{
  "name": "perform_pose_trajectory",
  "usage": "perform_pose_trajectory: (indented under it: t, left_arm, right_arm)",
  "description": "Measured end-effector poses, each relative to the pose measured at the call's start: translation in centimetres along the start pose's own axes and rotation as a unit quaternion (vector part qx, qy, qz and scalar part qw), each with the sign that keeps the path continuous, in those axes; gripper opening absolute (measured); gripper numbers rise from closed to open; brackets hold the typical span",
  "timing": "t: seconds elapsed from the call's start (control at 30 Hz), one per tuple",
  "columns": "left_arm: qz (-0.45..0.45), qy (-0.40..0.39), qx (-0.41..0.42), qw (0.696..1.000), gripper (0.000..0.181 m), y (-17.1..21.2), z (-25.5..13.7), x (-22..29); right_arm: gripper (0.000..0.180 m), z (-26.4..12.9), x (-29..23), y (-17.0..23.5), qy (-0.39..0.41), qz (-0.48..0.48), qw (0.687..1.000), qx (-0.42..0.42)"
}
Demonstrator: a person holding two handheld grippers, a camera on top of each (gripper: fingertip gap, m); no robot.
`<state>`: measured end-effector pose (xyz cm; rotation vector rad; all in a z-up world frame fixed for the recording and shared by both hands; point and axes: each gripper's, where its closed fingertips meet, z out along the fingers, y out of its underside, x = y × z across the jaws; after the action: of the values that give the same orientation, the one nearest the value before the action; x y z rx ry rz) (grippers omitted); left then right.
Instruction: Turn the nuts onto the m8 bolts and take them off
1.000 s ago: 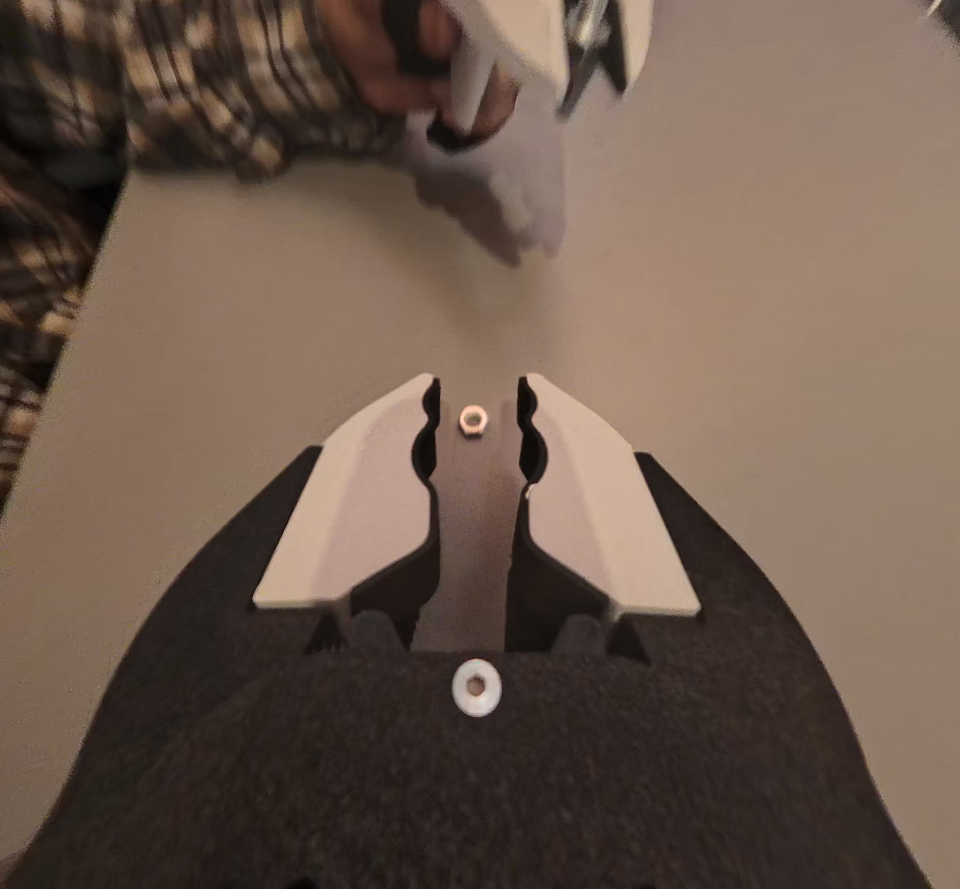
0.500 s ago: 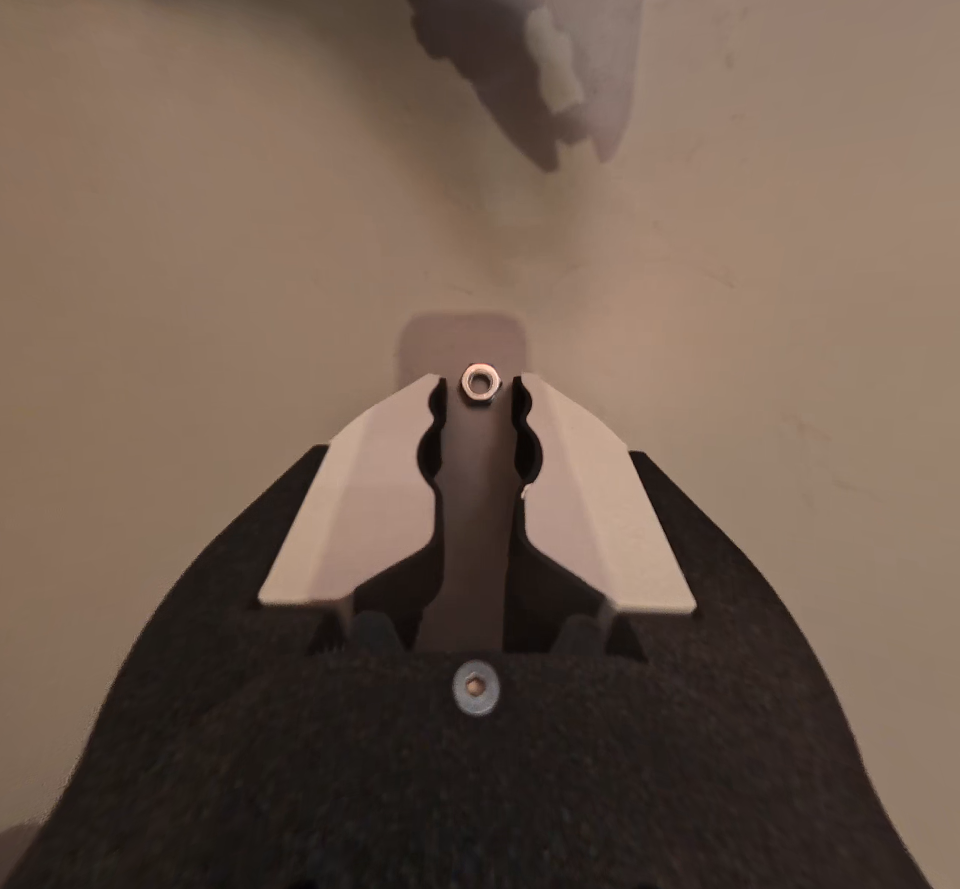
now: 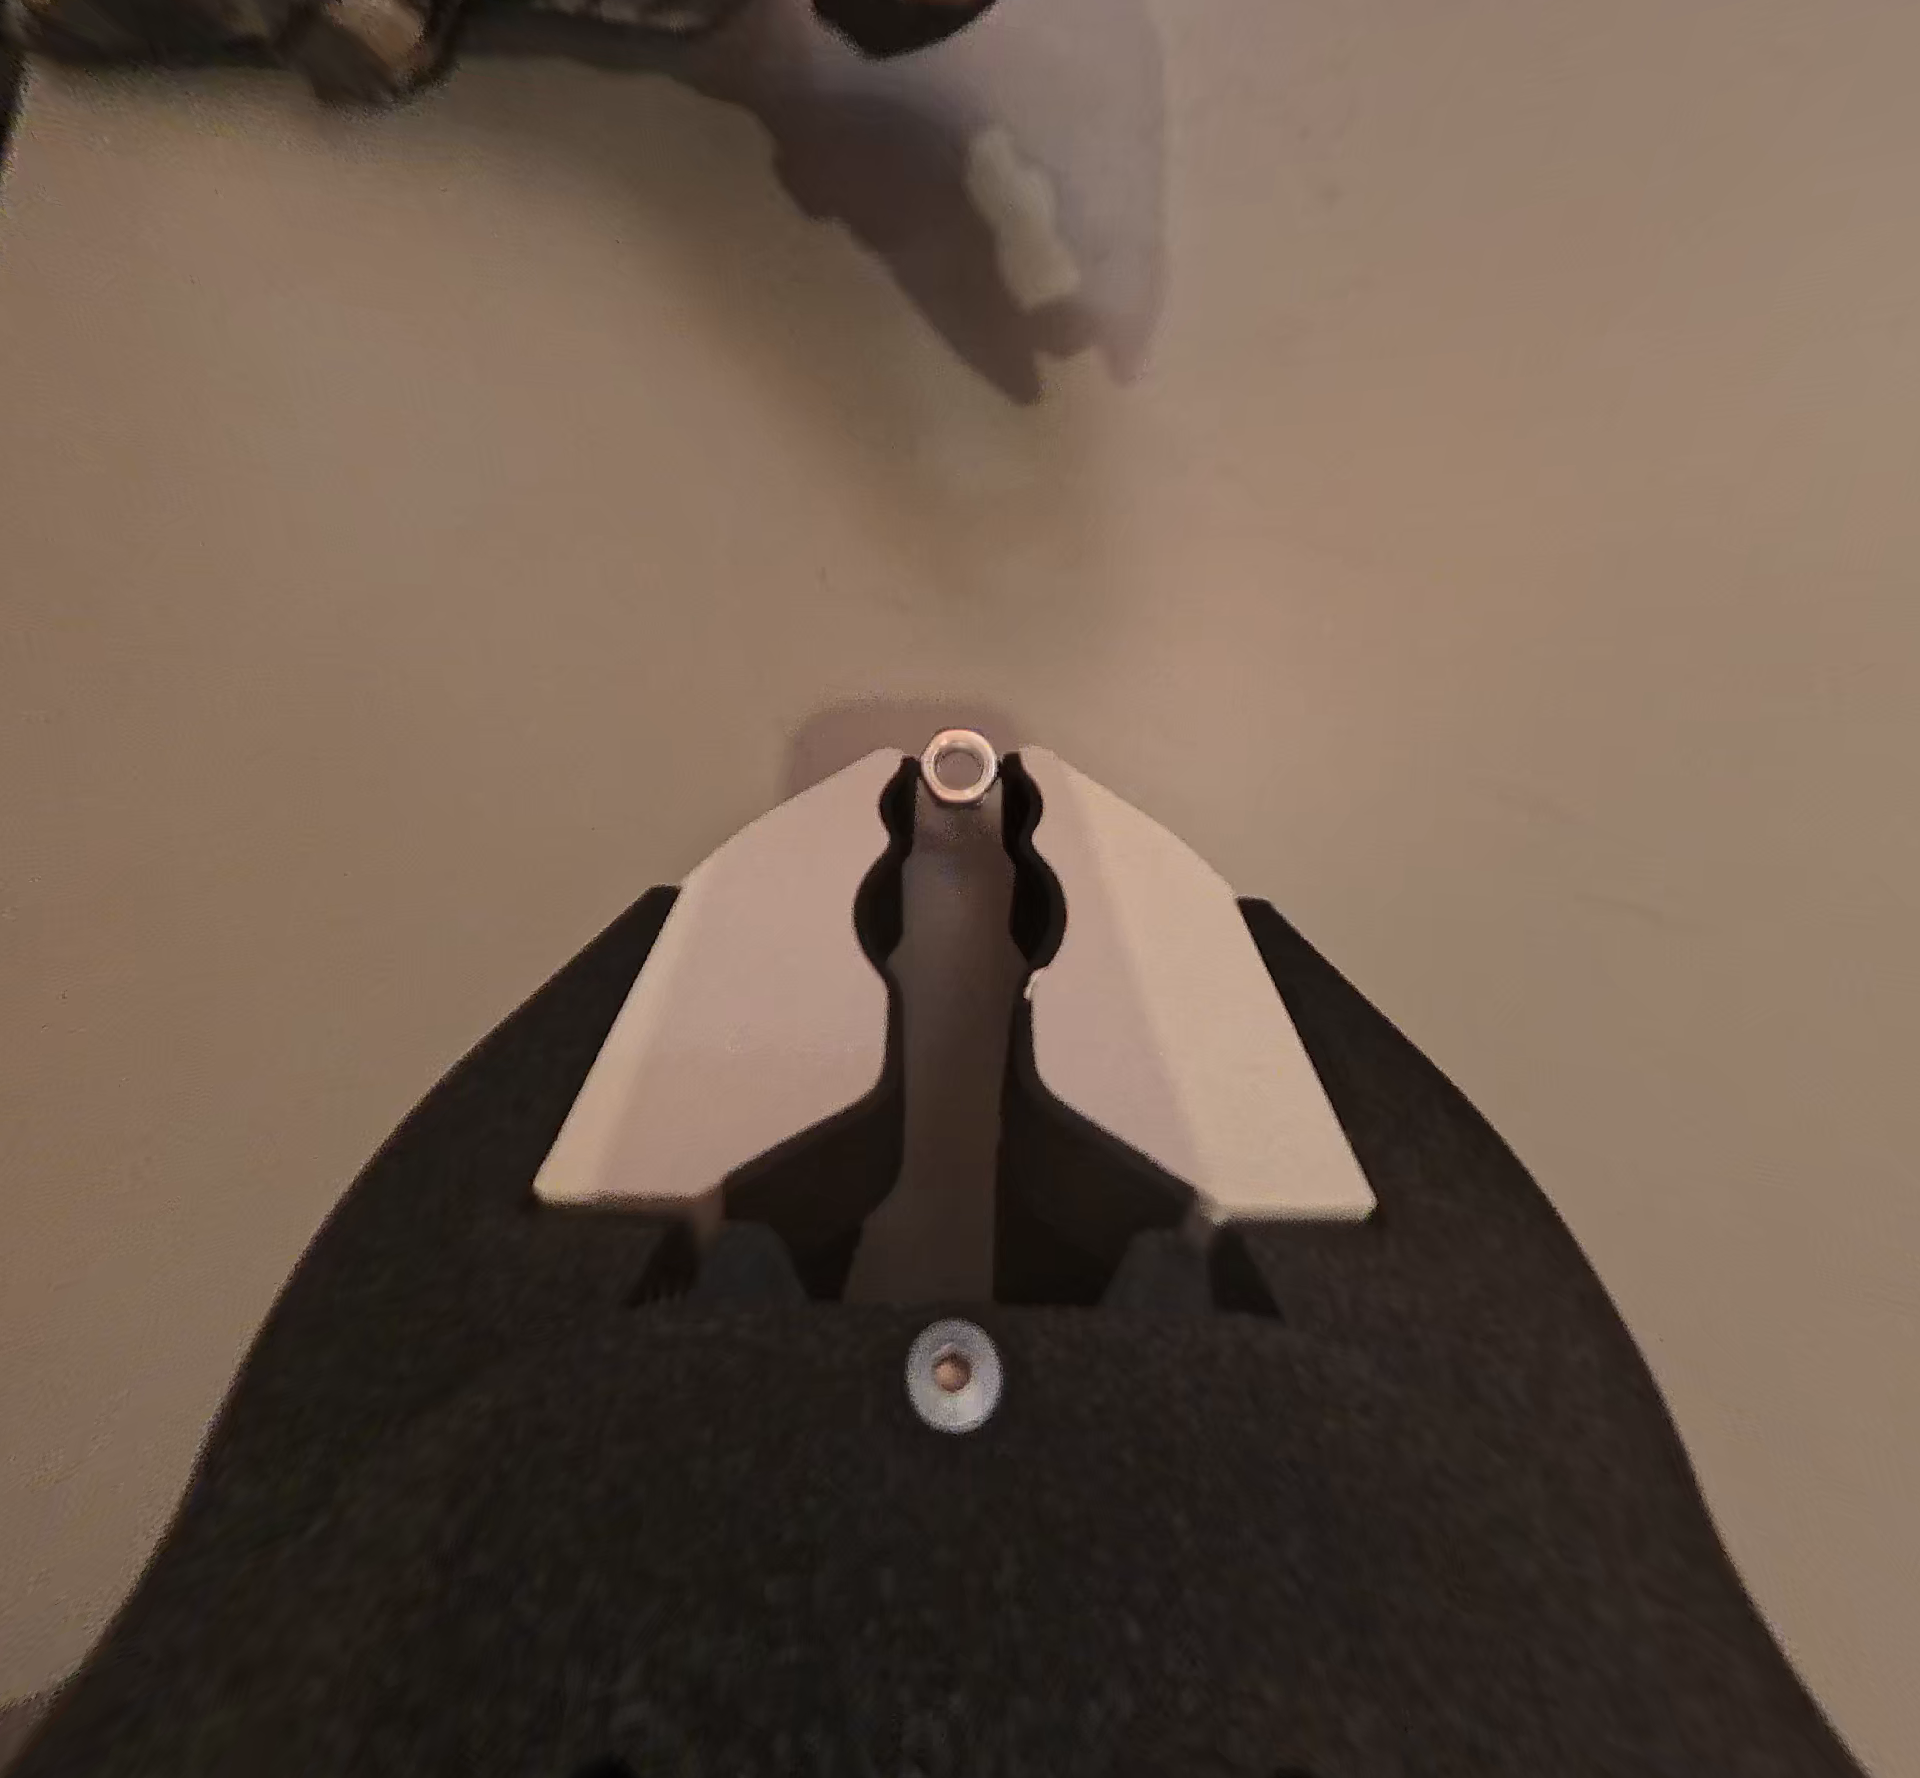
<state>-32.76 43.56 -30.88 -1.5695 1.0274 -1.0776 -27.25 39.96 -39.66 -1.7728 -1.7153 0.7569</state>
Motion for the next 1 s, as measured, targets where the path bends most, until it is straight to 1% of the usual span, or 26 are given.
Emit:
perform_pose_trajectory:
  t: [0.03, 0.17, 0.23, 0.3, 0.4, 0.53, 1.0]
  left_arm:
    - [0.002, 0.002, 0.0, 1.0, 0.016, 0.0, 0.1, 0.1]
    - [0.011, 0.013, -0.008, 1.0, 0.016, 0.1, 0.5, 0.8]
    - [0.016, 0.016, -0.012, 1.0, 0.016, 0.2, 0.8, 1.2]
    - [0.021, 0.019, -0.015, 0.999, 0.016, 0.3, 0.9, 1.4]
    - [0.026, 0.024, -0.019, 0.999, 0.016, 0.4, 1.2, 1.8]
    - [0.034, 0.025, -0.025, 0.999, 0.016, 0.5, 1.3, 2.0]
    - [0.052, 0.022, -0.043, 0.997, 0.016, 0.9, 1.7, 2.3]
  right_arm:
    - [0.015, -0.9, 0.3, -0.7, 0.004, -0.001, 1.0, 0.009]
    - [0.015, -4.8, 1.2, -5.3, 0.023, -0.027, 0.999, 0.035]
    - [0.015, -6.1, 1.3, -7.8, 0.024, -0.051, 0.998, 0.04]
    - [0.015, -6.3, 1.2, -9.7, 0.015, -0.068, 0.997, 0.038]
    - [0.015, -5.6, 1.1, -11.2, 0.0, -0.087, 0.996, 0.026]
    - [0.015, -4.9, 1.3, -12.1, -0.013, -0.081, 0.996, 0.03]
    - [0.015, -3.7, 1.1, -11.9, -0.048, -0.067, 0.997, 0.012]
